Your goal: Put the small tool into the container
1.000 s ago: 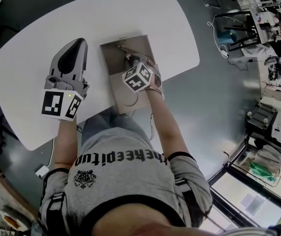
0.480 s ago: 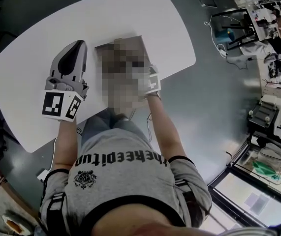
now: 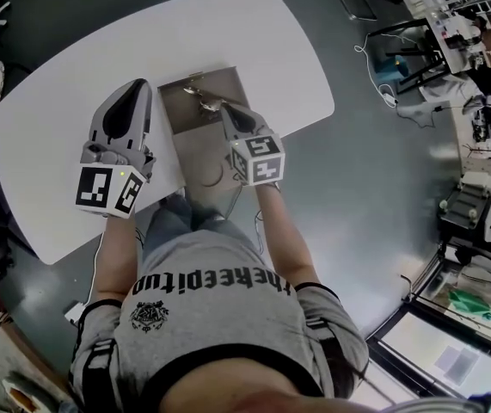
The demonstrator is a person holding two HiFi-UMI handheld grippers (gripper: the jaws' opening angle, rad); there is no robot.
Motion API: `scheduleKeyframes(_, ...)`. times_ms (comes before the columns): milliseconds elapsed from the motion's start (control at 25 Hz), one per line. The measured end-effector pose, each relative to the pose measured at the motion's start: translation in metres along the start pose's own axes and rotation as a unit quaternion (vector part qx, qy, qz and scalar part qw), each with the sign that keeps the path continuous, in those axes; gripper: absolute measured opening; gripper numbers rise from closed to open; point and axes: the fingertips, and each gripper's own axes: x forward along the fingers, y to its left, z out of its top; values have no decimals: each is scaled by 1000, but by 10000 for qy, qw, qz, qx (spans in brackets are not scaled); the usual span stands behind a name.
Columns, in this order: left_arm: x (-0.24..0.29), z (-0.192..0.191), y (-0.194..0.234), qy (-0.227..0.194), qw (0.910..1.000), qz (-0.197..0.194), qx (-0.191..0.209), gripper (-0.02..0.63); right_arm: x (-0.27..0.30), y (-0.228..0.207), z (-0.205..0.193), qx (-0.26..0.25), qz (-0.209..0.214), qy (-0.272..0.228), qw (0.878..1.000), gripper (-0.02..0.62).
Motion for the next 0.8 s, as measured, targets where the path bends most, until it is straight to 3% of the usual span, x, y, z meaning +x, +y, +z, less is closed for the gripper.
scheduleKeyframes(800, -48, 32, -74, -264, 9985, 389, 271, 12, -128, -14, 56, -38, -150, -1379, 9903, 3)
